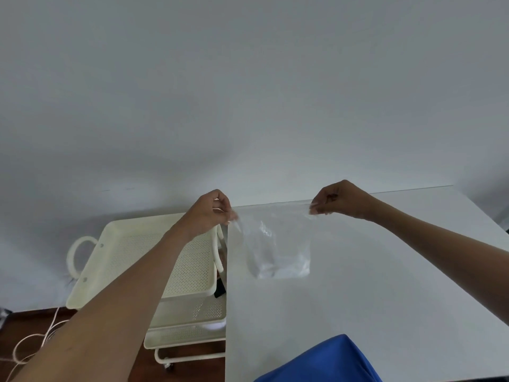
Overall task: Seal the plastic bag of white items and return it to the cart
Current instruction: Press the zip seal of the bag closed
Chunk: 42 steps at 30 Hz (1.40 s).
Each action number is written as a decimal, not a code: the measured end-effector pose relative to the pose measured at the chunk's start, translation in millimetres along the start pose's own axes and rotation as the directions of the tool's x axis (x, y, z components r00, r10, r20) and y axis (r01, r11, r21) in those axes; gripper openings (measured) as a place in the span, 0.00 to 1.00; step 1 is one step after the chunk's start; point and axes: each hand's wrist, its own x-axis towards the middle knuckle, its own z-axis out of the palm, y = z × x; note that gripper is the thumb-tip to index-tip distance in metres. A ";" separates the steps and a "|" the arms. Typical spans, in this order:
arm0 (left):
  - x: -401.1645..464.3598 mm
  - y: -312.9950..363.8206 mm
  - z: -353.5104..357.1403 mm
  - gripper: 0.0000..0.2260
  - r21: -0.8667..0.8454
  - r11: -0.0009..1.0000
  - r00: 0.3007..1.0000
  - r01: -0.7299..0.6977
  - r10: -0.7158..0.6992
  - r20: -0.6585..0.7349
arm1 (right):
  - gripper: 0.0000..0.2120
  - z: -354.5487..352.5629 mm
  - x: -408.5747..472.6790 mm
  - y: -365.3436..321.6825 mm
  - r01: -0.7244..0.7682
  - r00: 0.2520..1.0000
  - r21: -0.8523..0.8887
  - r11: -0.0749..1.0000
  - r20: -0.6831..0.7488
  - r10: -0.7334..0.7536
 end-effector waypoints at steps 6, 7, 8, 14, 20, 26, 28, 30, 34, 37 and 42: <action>-11.8 -17.7 17.6 0.11 -0.107 0.994 0.989 0.038 -0.053 -0.138 | 0.13 17.2 -8.7 14.6 -0.015 0.999 0.119 0.993 -0.028 0.018; -13.9 -21.4 21.9 0.10 -0.105 0.993 0.986 0.045 -0.061 -0.157 | 0.13 21.2 -10.3 18.2 -0.026 0.999 0.126 0.992 -0.030 0.030; -15.8 -25.0 25.4 0.08 -0.101 0.993 0.983 0.053 -0.070 -0.171 | 0.13 25.1 -11.8 21.6 -0.038 0.998 0.122 0.992 -0.035 0.043; -20.0 -32.4 32.5 0.07 -0.119 0.987 0.972 0.106 -0.128 -0.196 | 0.10 39.1 -13.6 33.2 -0.112 0.982 0.158 0.981 -0.132 0.133; -20.6 -38.1 32.8 0.02 -0.144 0.978 0.960 0.151 -0.179 -0.215 | 0.07 42.3 -11.5 40.9 -0.166 0.965 0.214 0.963 -0.166 0.204; -18.1 -38.9 34.6 0.04 -0.135 0.981 0.959 0.142 -0.170 -0.228 | 0.08 42.8 -10.7 49.0 -0.175 0.959 0.254 0.951 -0.175 0.223; -14.8 -37.7 36.9 0.05 -0.079 0.988 0.953 0.135 -0.152 -0.264 | 0.08 44.2 -10.3 50.7 -0.179 0.957 0.263 0.948 -0.177 0.229; -10.8 -38.1 39.5 0.04 -0.035 0.991 0.950 0.127 -0.132 -0.284 | 0.09 44.6 -10.0 52.2 -0.182 0.955 0.273 0.945 -0.179 0.236; -3.5 -38.6 40.5 0.04 -0.009 0.992 0.948 0.128 -0.125 -0.293 | 0.09 42.1 -7.6 54.6 -0.189 0.952 0.282 0.940 -0.181 0.246; -1.5 -35.8 39.3 0.08 -0.078 0.988 0.946 0.134 -0.151 -0.286 | 0.09 40.4 -4.0 55.4 -0.192 0.950 0.303 0.933 -0.180 0.254; -1.7 -39.4 36.6 0.09 -0.162 0.983 0.946 0.089 -0.134 -0.294 | 0.08 42.2 -0.1 59.6 -0.191 0.943 0.346 0.919 -0.195 0.269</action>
